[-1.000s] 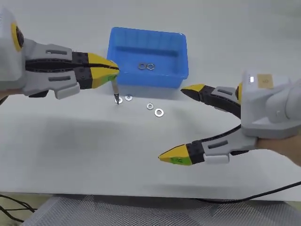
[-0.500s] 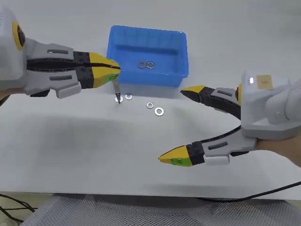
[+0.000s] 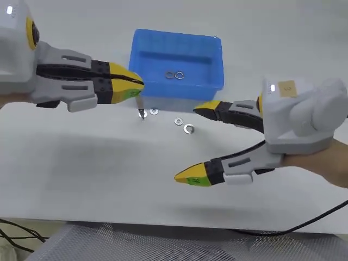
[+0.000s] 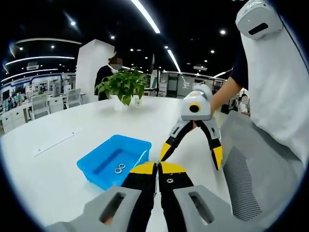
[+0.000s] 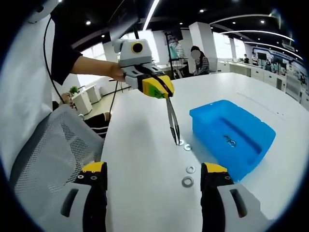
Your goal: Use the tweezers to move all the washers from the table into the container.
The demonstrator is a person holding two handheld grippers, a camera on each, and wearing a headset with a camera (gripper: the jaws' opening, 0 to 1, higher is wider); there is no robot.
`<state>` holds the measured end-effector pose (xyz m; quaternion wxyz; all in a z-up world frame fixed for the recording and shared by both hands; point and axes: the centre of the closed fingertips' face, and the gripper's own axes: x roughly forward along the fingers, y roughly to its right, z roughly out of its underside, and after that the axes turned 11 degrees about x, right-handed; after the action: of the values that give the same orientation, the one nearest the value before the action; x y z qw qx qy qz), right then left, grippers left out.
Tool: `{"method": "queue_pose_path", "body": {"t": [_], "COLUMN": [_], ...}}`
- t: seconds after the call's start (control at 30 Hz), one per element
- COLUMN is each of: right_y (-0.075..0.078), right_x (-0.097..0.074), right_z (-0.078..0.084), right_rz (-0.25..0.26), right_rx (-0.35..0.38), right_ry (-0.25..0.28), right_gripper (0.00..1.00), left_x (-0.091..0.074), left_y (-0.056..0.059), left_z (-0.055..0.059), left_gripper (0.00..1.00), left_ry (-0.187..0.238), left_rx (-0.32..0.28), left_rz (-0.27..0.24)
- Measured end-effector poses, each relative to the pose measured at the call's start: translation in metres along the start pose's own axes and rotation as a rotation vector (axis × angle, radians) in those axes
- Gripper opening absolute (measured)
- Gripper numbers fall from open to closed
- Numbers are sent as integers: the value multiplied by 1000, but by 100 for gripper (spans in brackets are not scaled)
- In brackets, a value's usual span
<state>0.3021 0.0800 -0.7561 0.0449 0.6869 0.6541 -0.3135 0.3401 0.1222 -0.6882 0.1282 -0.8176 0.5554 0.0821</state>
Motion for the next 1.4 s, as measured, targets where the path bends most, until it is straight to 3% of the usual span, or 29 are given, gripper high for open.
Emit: {"method": "queue_pose_path", "body": {"t": [0.1,0.27,0.43,0.63,0.83,0.93,1.03,1.23,1.4], "right_y": [8,11,15,14,20,23,22,20,21], "right_x": [6,21,44,59,67,67,68,68,68], "right_z": [-14,-36,-44,-44,-38,-41,-41,-40,-39], "right_rz": [25,8,-6,-44,-55,-43,-56,-61,-59], "right_rx": [-57,-91,-113,-185,-248,-275,-287,-378,-379], "right_ry": [14,29,6,-51,-115,-109,-108,-123,-125], "right_gripper": [67,39,37,27,18,12,11,10,9], "left_x": [0,-1,-2,1,3,2,0,0,0], "left_y": [1,2,6,12,10,8,7,8,8], "left_z": [0,2,2,0,1,1,2,4,4], "left_gripper": [5,5,6,6,6,6,6,6,6], "left_ry": [-6,-15,-13,-22,-35,-40,-41,-58,-81], "left_rx": [-11,-33,-43,-46,-37,-33,-34,-10,32], "left_rz": [6,7,10,34,37,34,30,35,25]}}
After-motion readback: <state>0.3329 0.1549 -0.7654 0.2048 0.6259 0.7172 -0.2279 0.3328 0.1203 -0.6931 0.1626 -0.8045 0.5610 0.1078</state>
